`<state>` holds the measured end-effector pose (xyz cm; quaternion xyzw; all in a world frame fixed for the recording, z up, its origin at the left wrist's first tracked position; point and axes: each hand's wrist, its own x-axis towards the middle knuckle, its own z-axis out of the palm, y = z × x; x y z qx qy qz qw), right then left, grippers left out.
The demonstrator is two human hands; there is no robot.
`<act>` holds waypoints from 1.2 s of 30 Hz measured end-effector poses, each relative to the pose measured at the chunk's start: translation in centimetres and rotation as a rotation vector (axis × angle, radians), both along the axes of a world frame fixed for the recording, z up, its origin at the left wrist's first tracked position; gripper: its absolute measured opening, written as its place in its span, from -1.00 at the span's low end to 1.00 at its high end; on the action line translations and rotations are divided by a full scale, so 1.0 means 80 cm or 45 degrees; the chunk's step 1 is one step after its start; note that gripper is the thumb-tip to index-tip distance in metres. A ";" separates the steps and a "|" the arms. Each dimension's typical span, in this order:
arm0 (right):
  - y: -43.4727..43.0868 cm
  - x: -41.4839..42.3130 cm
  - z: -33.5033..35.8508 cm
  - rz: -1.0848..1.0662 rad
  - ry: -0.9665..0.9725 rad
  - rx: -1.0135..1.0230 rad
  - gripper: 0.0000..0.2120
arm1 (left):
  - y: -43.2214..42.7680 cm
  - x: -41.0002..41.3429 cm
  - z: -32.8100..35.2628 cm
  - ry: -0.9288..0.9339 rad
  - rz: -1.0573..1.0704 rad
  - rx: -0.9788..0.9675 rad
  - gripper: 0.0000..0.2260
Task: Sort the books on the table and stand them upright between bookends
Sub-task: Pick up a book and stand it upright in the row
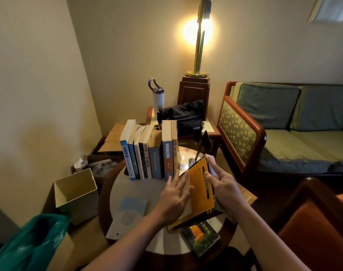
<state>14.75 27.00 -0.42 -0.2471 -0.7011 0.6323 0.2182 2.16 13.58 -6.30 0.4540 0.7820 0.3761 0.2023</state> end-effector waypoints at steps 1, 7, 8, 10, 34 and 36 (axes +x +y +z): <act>0.006 -0.003 0.007 0.003 0.007 -0.011 -0.51 | 0.005 -0.012 0.012 0.037 0.002 0.017 -0.42; 0.040 -0.037 0.043 -0.042 0.025 -0.007 -0.50 | 0.040 -0.078 0.083 0.463 -0.004 0.071 -0.38; 0.047 -0.045 0.048 -0.040 0.011 0.026 -0.50 | 0.047 -0.089 0.092 0.547 0.005 0.075 -0.36; 0.060 -0.062 0.057 -0.015 -0.012 0.076 -0.51 | 0.061 -0.111 0.103 0.709 0.031 0.067 -0.26; 0.153 -0.153 0.057 -0.075 -0.175 0.360 -0.50 | 0.121 -0.228 0.068 0.894 -0.104 -0.215 -0.25; 0.156 -0.176 0.051 -0.093 -0.190 0.389 -0.50 | 0.118 -0.234 0.065 0.948 -0.120 -0.173 -0.22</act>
